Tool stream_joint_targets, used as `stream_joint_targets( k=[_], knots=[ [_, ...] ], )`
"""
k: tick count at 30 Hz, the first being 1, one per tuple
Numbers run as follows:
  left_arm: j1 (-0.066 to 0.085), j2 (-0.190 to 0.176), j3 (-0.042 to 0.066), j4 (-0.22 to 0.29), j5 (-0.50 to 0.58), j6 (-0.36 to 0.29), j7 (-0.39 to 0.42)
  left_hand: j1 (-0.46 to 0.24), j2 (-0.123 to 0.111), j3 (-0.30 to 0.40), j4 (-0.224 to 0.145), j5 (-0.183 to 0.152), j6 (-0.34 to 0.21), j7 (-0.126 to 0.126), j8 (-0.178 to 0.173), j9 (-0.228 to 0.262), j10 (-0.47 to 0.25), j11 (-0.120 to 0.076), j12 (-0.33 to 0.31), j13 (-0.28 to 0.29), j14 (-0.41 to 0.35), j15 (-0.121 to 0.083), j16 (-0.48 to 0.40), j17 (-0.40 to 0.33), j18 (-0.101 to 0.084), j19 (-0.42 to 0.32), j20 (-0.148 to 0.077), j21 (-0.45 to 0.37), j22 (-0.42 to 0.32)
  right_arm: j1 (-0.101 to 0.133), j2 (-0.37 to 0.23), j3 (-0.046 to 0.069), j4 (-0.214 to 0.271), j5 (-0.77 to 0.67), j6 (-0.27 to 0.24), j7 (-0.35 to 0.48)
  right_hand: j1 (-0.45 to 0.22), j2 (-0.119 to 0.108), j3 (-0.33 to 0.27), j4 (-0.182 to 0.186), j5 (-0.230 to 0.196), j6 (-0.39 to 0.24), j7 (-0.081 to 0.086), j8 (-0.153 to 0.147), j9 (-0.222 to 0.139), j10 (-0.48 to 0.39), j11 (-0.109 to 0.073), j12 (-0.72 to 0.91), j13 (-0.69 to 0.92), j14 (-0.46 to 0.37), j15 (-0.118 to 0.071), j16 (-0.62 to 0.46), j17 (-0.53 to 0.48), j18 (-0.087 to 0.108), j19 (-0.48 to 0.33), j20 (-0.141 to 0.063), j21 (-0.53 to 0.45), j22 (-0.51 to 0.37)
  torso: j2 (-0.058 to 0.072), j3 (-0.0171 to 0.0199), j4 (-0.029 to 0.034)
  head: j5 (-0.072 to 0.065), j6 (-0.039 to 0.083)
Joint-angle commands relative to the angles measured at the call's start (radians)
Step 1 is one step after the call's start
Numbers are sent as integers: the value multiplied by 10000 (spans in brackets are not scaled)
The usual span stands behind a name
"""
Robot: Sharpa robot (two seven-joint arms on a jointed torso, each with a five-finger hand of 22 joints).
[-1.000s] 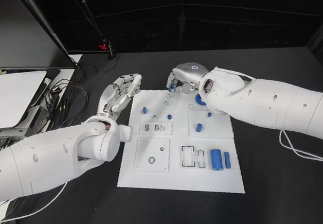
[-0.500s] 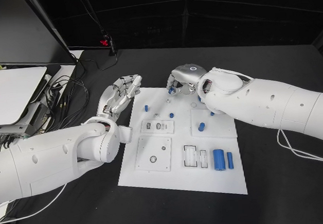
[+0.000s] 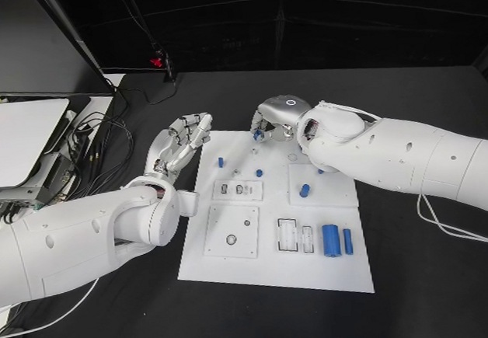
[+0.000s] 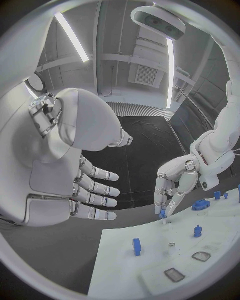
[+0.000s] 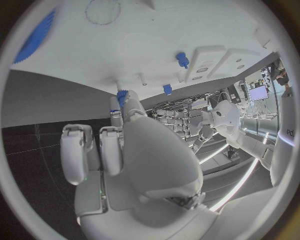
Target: Assemble the parts on the task board
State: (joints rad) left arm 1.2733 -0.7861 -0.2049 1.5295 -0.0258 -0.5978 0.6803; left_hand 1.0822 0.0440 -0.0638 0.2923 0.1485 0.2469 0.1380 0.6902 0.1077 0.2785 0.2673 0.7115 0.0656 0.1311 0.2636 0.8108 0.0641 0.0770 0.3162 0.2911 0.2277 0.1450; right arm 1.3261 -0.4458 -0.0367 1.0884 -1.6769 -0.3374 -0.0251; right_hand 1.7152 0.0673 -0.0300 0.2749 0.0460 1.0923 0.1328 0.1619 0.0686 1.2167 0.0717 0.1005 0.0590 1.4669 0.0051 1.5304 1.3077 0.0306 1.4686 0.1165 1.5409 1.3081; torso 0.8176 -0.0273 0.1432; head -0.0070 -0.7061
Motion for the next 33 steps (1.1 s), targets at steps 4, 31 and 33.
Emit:
stream_joint_targets(
  k=[4,31,33],
  knots=[
    [14,-15,8,26,-69,99,3014,-15,89,-63,-8,45,67,1602,49,-17,68,0,47,-3,6,32,68,9,105,-17,-7,54,5,23,-22,10,24,-185,-509,-211,64,-18,53,-12,25,39,18,54,12,55,33,-57,8,640,-9,-50,387,-92,488,-35,7,1748,-9,-3,7,-21,3],
    [15,-26,7,-25,-69,64,2965,2,98,-72,-11,58,64,1602,49,-26,64,0,47,-4,2,32,68,8,102,-17,-6,58,6,22,87,8,-89,-223,432,-651,-15,-56,87,101,18,12,54,-58,-1,48,73,-224,12,627,23,-71,321,-83,463,-7,-9,1709,-4,-36,98,-147,-101],
    [15,-26,7,-31,-69,60,2965,2,98,-72,-11,58,64,1602,49,-26,64,0,47,-4,2,32,68,8,102,-17,-6,58,6,21,90,8,-87,-227,512,-679,-18,-61,87,104,19,9,55,-63,-1,47,74,-230,12,623,24,-75,302,-79,453,-5,-15,1693,-3,-38,99,-149,-105]
  ],
)
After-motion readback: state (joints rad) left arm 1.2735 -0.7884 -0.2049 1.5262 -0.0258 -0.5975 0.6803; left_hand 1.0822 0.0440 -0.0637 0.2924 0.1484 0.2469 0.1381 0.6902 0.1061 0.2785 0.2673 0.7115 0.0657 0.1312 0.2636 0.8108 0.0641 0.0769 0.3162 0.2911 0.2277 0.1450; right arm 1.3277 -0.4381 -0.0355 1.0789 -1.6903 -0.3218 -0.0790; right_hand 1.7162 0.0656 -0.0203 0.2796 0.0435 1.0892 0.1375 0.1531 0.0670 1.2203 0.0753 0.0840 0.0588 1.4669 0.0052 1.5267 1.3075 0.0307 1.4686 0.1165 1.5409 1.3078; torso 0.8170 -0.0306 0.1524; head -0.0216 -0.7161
